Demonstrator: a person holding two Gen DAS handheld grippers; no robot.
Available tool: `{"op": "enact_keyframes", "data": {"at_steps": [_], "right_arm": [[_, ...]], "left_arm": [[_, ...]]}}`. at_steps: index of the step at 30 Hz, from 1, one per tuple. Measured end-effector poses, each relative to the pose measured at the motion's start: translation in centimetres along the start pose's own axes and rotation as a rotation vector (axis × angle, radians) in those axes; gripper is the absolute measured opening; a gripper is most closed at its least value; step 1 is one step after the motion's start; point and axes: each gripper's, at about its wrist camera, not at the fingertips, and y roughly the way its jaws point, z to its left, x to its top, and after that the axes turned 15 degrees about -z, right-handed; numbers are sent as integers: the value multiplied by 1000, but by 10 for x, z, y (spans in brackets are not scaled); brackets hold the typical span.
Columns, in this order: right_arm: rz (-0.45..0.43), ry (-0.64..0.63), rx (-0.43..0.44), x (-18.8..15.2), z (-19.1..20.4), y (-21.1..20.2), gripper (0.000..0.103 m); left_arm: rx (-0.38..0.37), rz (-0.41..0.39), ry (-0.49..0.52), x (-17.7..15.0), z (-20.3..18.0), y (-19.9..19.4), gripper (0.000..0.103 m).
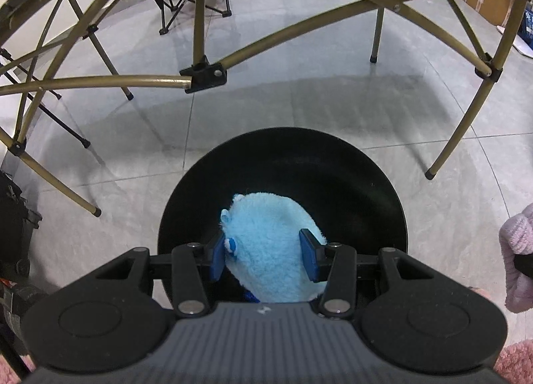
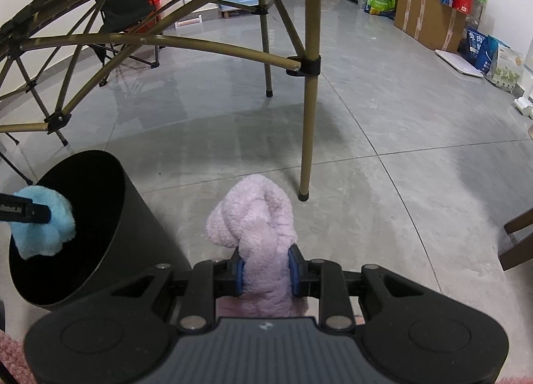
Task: Collect trash
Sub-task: 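Open the left gripper to drop the blue plush into the bin, then move the right tool over the bin and open it to drop the headband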
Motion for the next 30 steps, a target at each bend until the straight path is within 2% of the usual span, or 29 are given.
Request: {"op": "enact_keyframes", "data": {"at_steps": [8, 10, 12, 13, 16, 30], "right_arm": [[1, 1, 2, 0, 0, 1, 24], [-1, 1, 3, 0, 1, 1, 24], [-4, 4, 2, 0, -1, 0, 24], [-4, 5, 1, 0, -1, 0, 24], [-5, 3, 2, -1, -1, -1, 24], [-3, -12, 15, -1, 0, -4, 24]], "left_arm": [[9, 10, 2, -1, -2, 1, 50], [16, 2, 1, -1, 0, 0, 60], [26, -7, -13, 0, 2, -3, 96], [35, -13, -20, 0, 2, -5, 103], [55, -18, -33, 2, 5, -7, 103], [49, -5, -37, -2, 8, -11, 103]]}}
